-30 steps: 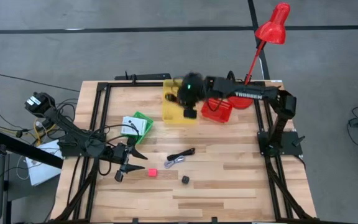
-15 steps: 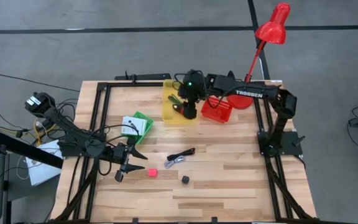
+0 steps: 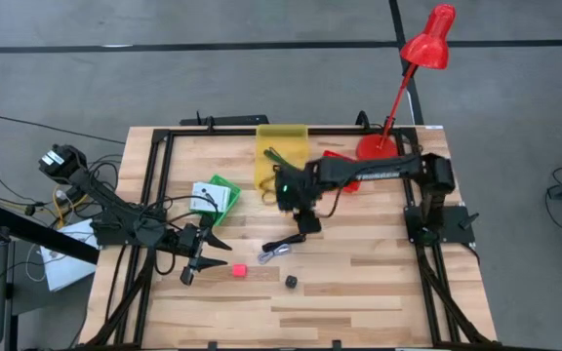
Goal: Pick and place items into bin
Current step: Put the black charger cable into the yellow bin
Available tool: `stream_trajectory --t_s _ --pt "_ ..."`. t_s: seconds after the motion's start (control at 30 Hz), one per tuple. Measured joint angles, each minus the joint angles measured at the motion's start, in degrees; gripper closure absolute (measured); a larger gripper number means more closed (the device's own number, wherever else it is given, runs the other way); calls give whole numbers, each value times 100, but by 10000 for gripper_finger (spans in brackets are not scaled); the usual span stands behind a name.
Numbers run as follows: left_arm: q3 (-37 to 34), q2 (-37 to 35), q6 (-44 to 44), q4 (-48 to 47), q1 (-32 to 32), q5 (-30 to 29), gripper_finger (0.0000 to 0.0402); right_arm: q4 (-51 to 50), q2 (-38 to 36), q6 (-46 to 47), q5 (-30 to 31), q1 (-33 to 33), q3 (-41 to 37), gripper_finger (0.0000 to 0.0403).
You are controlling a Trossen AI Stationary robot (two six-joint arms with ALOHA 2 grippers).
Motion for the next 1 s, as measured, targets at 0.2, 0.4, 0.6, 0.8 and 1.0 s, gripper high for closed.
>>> stream_trajectory --t_s 0.2,0.4,0.6,0.8,1.0 --pt "4 0 -4 -3 -2 2 230 -95 726 -140 17 445 -20 255" --pt "4 0 -9 -44 -2 2 230 -94 1262 -106 30 591 -20 247" --pt "4 0 -13 -49 -2 3 230 -120 1691 -88 -3 593 24 246" --pt "4 0 -13 -81 -2 4 230 -227 1820 -105 2 563 35 304" --pt "4 0 -15 -83 -2 4 230 -480 1509 -94 -13 470 -39 344"
